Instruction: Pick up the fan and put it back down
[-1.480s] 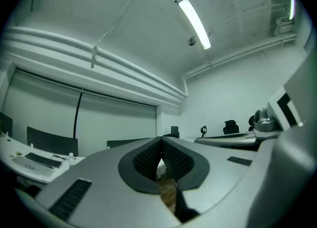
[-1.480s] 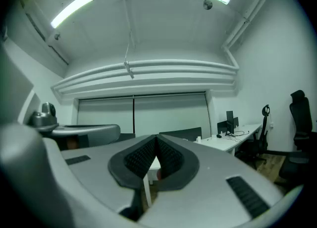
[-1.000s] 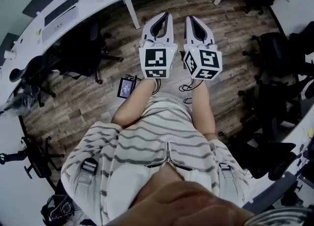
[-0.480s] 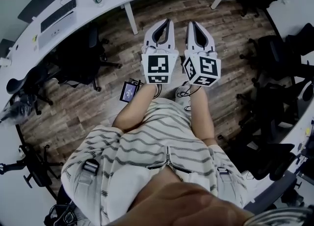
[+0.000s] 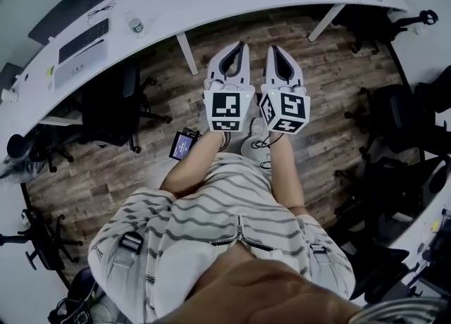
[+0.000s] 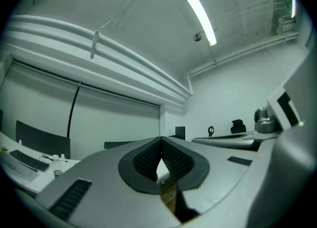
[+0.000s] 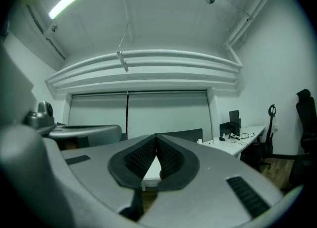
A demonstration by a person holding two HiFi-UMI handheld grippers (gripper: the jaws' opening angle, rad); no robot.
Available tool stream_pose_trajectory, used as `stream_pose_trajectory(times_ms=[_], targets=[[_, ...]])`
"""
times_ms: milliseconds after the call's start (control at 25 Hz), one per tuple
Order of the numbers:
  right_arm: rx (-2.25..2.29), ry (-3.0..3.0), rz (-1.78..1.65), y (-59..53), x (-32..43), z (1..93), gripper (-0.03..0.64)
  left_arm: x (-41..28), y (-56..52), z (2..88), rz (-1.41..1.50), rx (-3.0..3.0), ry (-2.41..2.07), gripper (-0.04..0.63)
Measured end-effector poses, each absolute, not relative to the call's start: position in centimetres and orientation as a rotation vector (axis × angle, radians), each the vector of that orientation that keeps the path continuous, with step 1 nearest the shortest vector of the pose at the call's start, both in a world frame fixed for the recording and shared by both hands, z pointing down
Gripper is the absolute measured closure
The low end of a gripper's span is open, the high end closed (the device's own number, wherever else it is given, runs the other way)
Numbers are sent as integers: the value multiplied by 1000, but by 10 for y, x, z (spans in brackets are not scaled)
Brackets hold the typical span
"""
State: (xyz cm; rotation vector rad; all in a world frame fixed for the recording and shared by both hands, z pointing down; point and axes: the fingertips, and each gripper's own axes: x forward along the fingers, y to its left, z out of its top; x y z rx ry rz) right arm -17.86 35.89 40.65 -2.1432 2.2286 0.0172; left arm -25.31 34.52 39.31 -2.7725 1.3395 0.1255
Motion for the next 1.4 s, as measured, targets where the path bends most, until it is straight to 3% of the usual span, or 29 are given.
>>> stream_pose_trajectory(times_ms=[800, 1400], targets=[[-1923, 2417, 44, 150, 10, 368, 606, -57, 145, 366, 72, -2693, 1529, 588], [-1858, 2511, 7, 32, 28, 382, 606, -40, 33, 383, 31, -2681, 1600, 588]])
